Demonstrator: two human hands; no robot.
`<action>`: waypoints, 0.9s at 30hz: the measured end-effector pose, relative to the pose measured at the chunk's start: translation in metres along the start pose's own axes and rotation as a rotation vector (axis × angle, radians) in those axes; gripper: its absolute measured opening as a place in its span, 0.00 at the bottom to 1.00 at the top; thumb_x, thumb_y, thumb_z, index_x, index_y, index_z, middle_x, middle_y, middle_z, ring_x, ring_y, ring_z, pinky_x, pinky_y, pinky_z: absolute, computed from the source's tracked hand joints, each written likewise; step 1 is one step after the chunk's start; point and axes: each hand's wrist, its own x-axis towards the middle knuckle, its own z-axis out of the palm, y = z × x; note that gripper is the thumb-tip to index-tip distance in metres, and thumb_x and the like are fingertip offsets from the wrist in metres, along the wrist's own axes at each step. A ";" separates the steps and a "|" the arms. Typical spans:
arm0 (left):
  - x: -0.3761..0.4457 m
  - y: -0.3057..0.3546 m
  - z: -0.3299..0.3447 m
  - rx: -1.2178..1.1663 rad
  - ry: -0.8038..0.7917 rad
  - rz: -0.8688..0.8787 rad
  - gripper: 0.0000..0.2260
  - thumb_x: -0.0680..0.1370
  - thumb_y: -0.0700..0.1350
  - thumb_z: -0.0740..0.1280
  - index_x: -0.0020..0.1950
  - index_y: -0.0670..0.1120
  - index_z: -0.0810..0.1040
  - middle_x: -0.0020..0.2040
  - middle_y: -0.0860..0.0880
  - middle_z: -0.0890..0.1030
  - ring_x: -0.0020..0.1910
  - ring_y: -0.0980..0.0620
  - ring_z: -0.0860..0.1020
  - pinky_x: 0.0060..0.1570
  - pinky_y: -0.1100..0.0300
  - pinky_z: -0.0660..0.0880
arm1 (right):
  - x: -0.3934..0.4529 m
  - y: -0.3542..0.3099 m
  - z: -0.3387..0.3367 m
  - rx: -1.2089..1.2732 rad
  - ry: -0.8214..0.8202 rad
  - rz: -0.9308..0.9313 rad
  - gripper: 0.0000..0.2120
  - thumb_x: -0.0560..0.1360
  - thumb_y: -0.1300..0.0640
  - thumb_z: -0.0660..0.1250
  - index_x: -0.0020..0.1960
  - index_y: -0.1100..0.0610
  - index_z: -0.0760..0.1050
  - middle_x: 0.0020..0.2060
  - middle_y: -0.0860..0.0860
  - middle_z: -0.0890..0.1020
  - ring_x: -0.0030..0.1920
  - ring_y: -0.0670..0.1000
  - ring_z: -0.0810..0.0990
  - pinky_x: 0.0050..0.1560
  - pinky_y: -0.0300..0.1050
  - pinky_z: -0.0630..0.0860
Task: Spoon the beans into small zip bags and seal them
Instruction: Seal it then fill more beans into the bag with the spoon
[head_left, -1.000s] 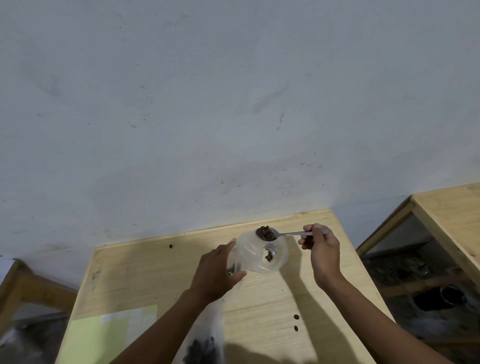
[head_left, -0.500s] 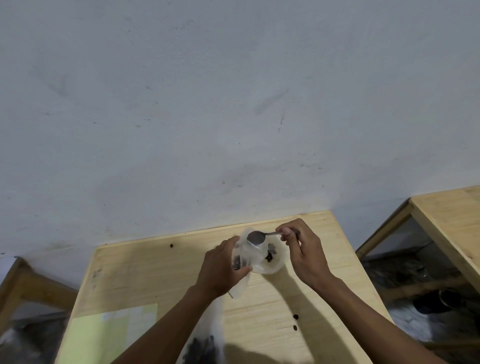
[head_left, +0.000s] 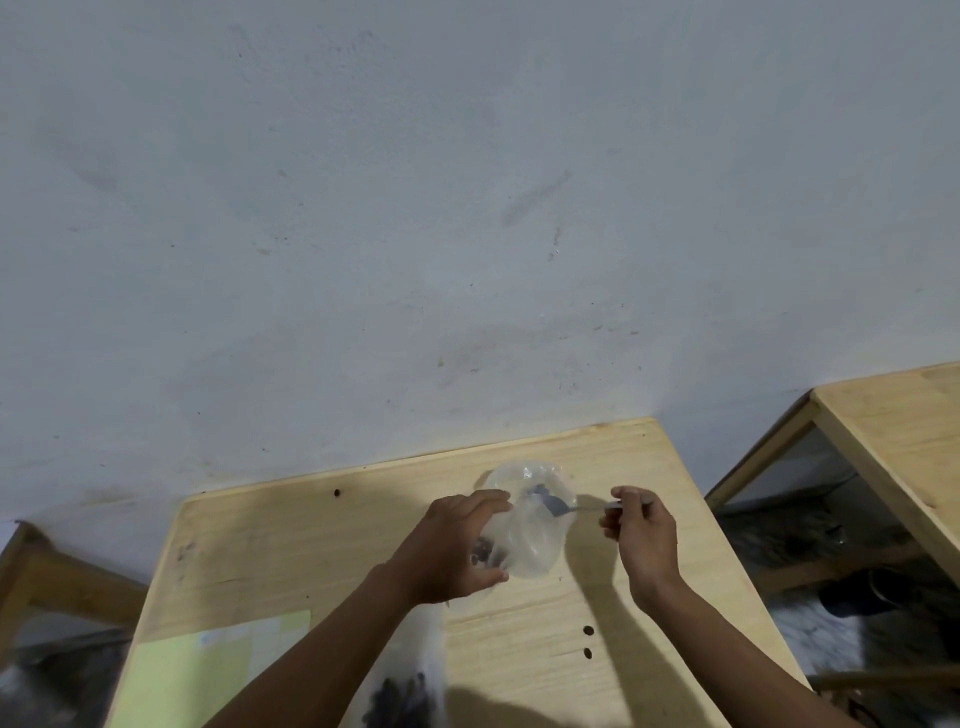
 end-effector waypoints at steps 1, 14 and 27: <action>0.002 0.001 0.000 0.016 -0.033 0.010 0.35 0.66 0.65 0.71 0.70 0.52 0.69 0.68 0.55 0.74 0.60 0.55 0.75 0.62 0.56 0.71 | 0.000 0.006 -0.001 0.025 -0.006 0.063 0.11 0.82 0.60 0.56 0.52 0.61 0.77 0.38 0.59 0.79 0.37 0.54 0.78 0.42 0.48 0.77; -0.007 0.008 0.010 0.061 -0.294 -0.027 0.32 0.70 0.56 0.73 0.72 0.53 0.66 0.66 0.52 0.75 0.70 0.49 0.67 0.60 0.51 0.74 | -0.005 0.024 0.022 0.281 0.131 0.571 0.08 0.77 0.68 0.62 0.41 0.63 0.77 0.35 0.59 0.77 0.30 0.53 0.72 0.31 0.45 0.73; -0.023 0.017 -0.005 0.047 -0.147 -0.048 0.33 0.76 0.55 0.67 0.76 0.54 0.56 0.76 0.55 0.62 0.72 0.51 0.66 0.60 0.56 0.73 | -0.016 0.023 0.039 0.203 0.047 0.499 0.13 0.80 0.66 0.54 0.53 0.61 0.77 0.33 0.60 0.78 0.30 0.54 0.74 0.32 0.46 0.74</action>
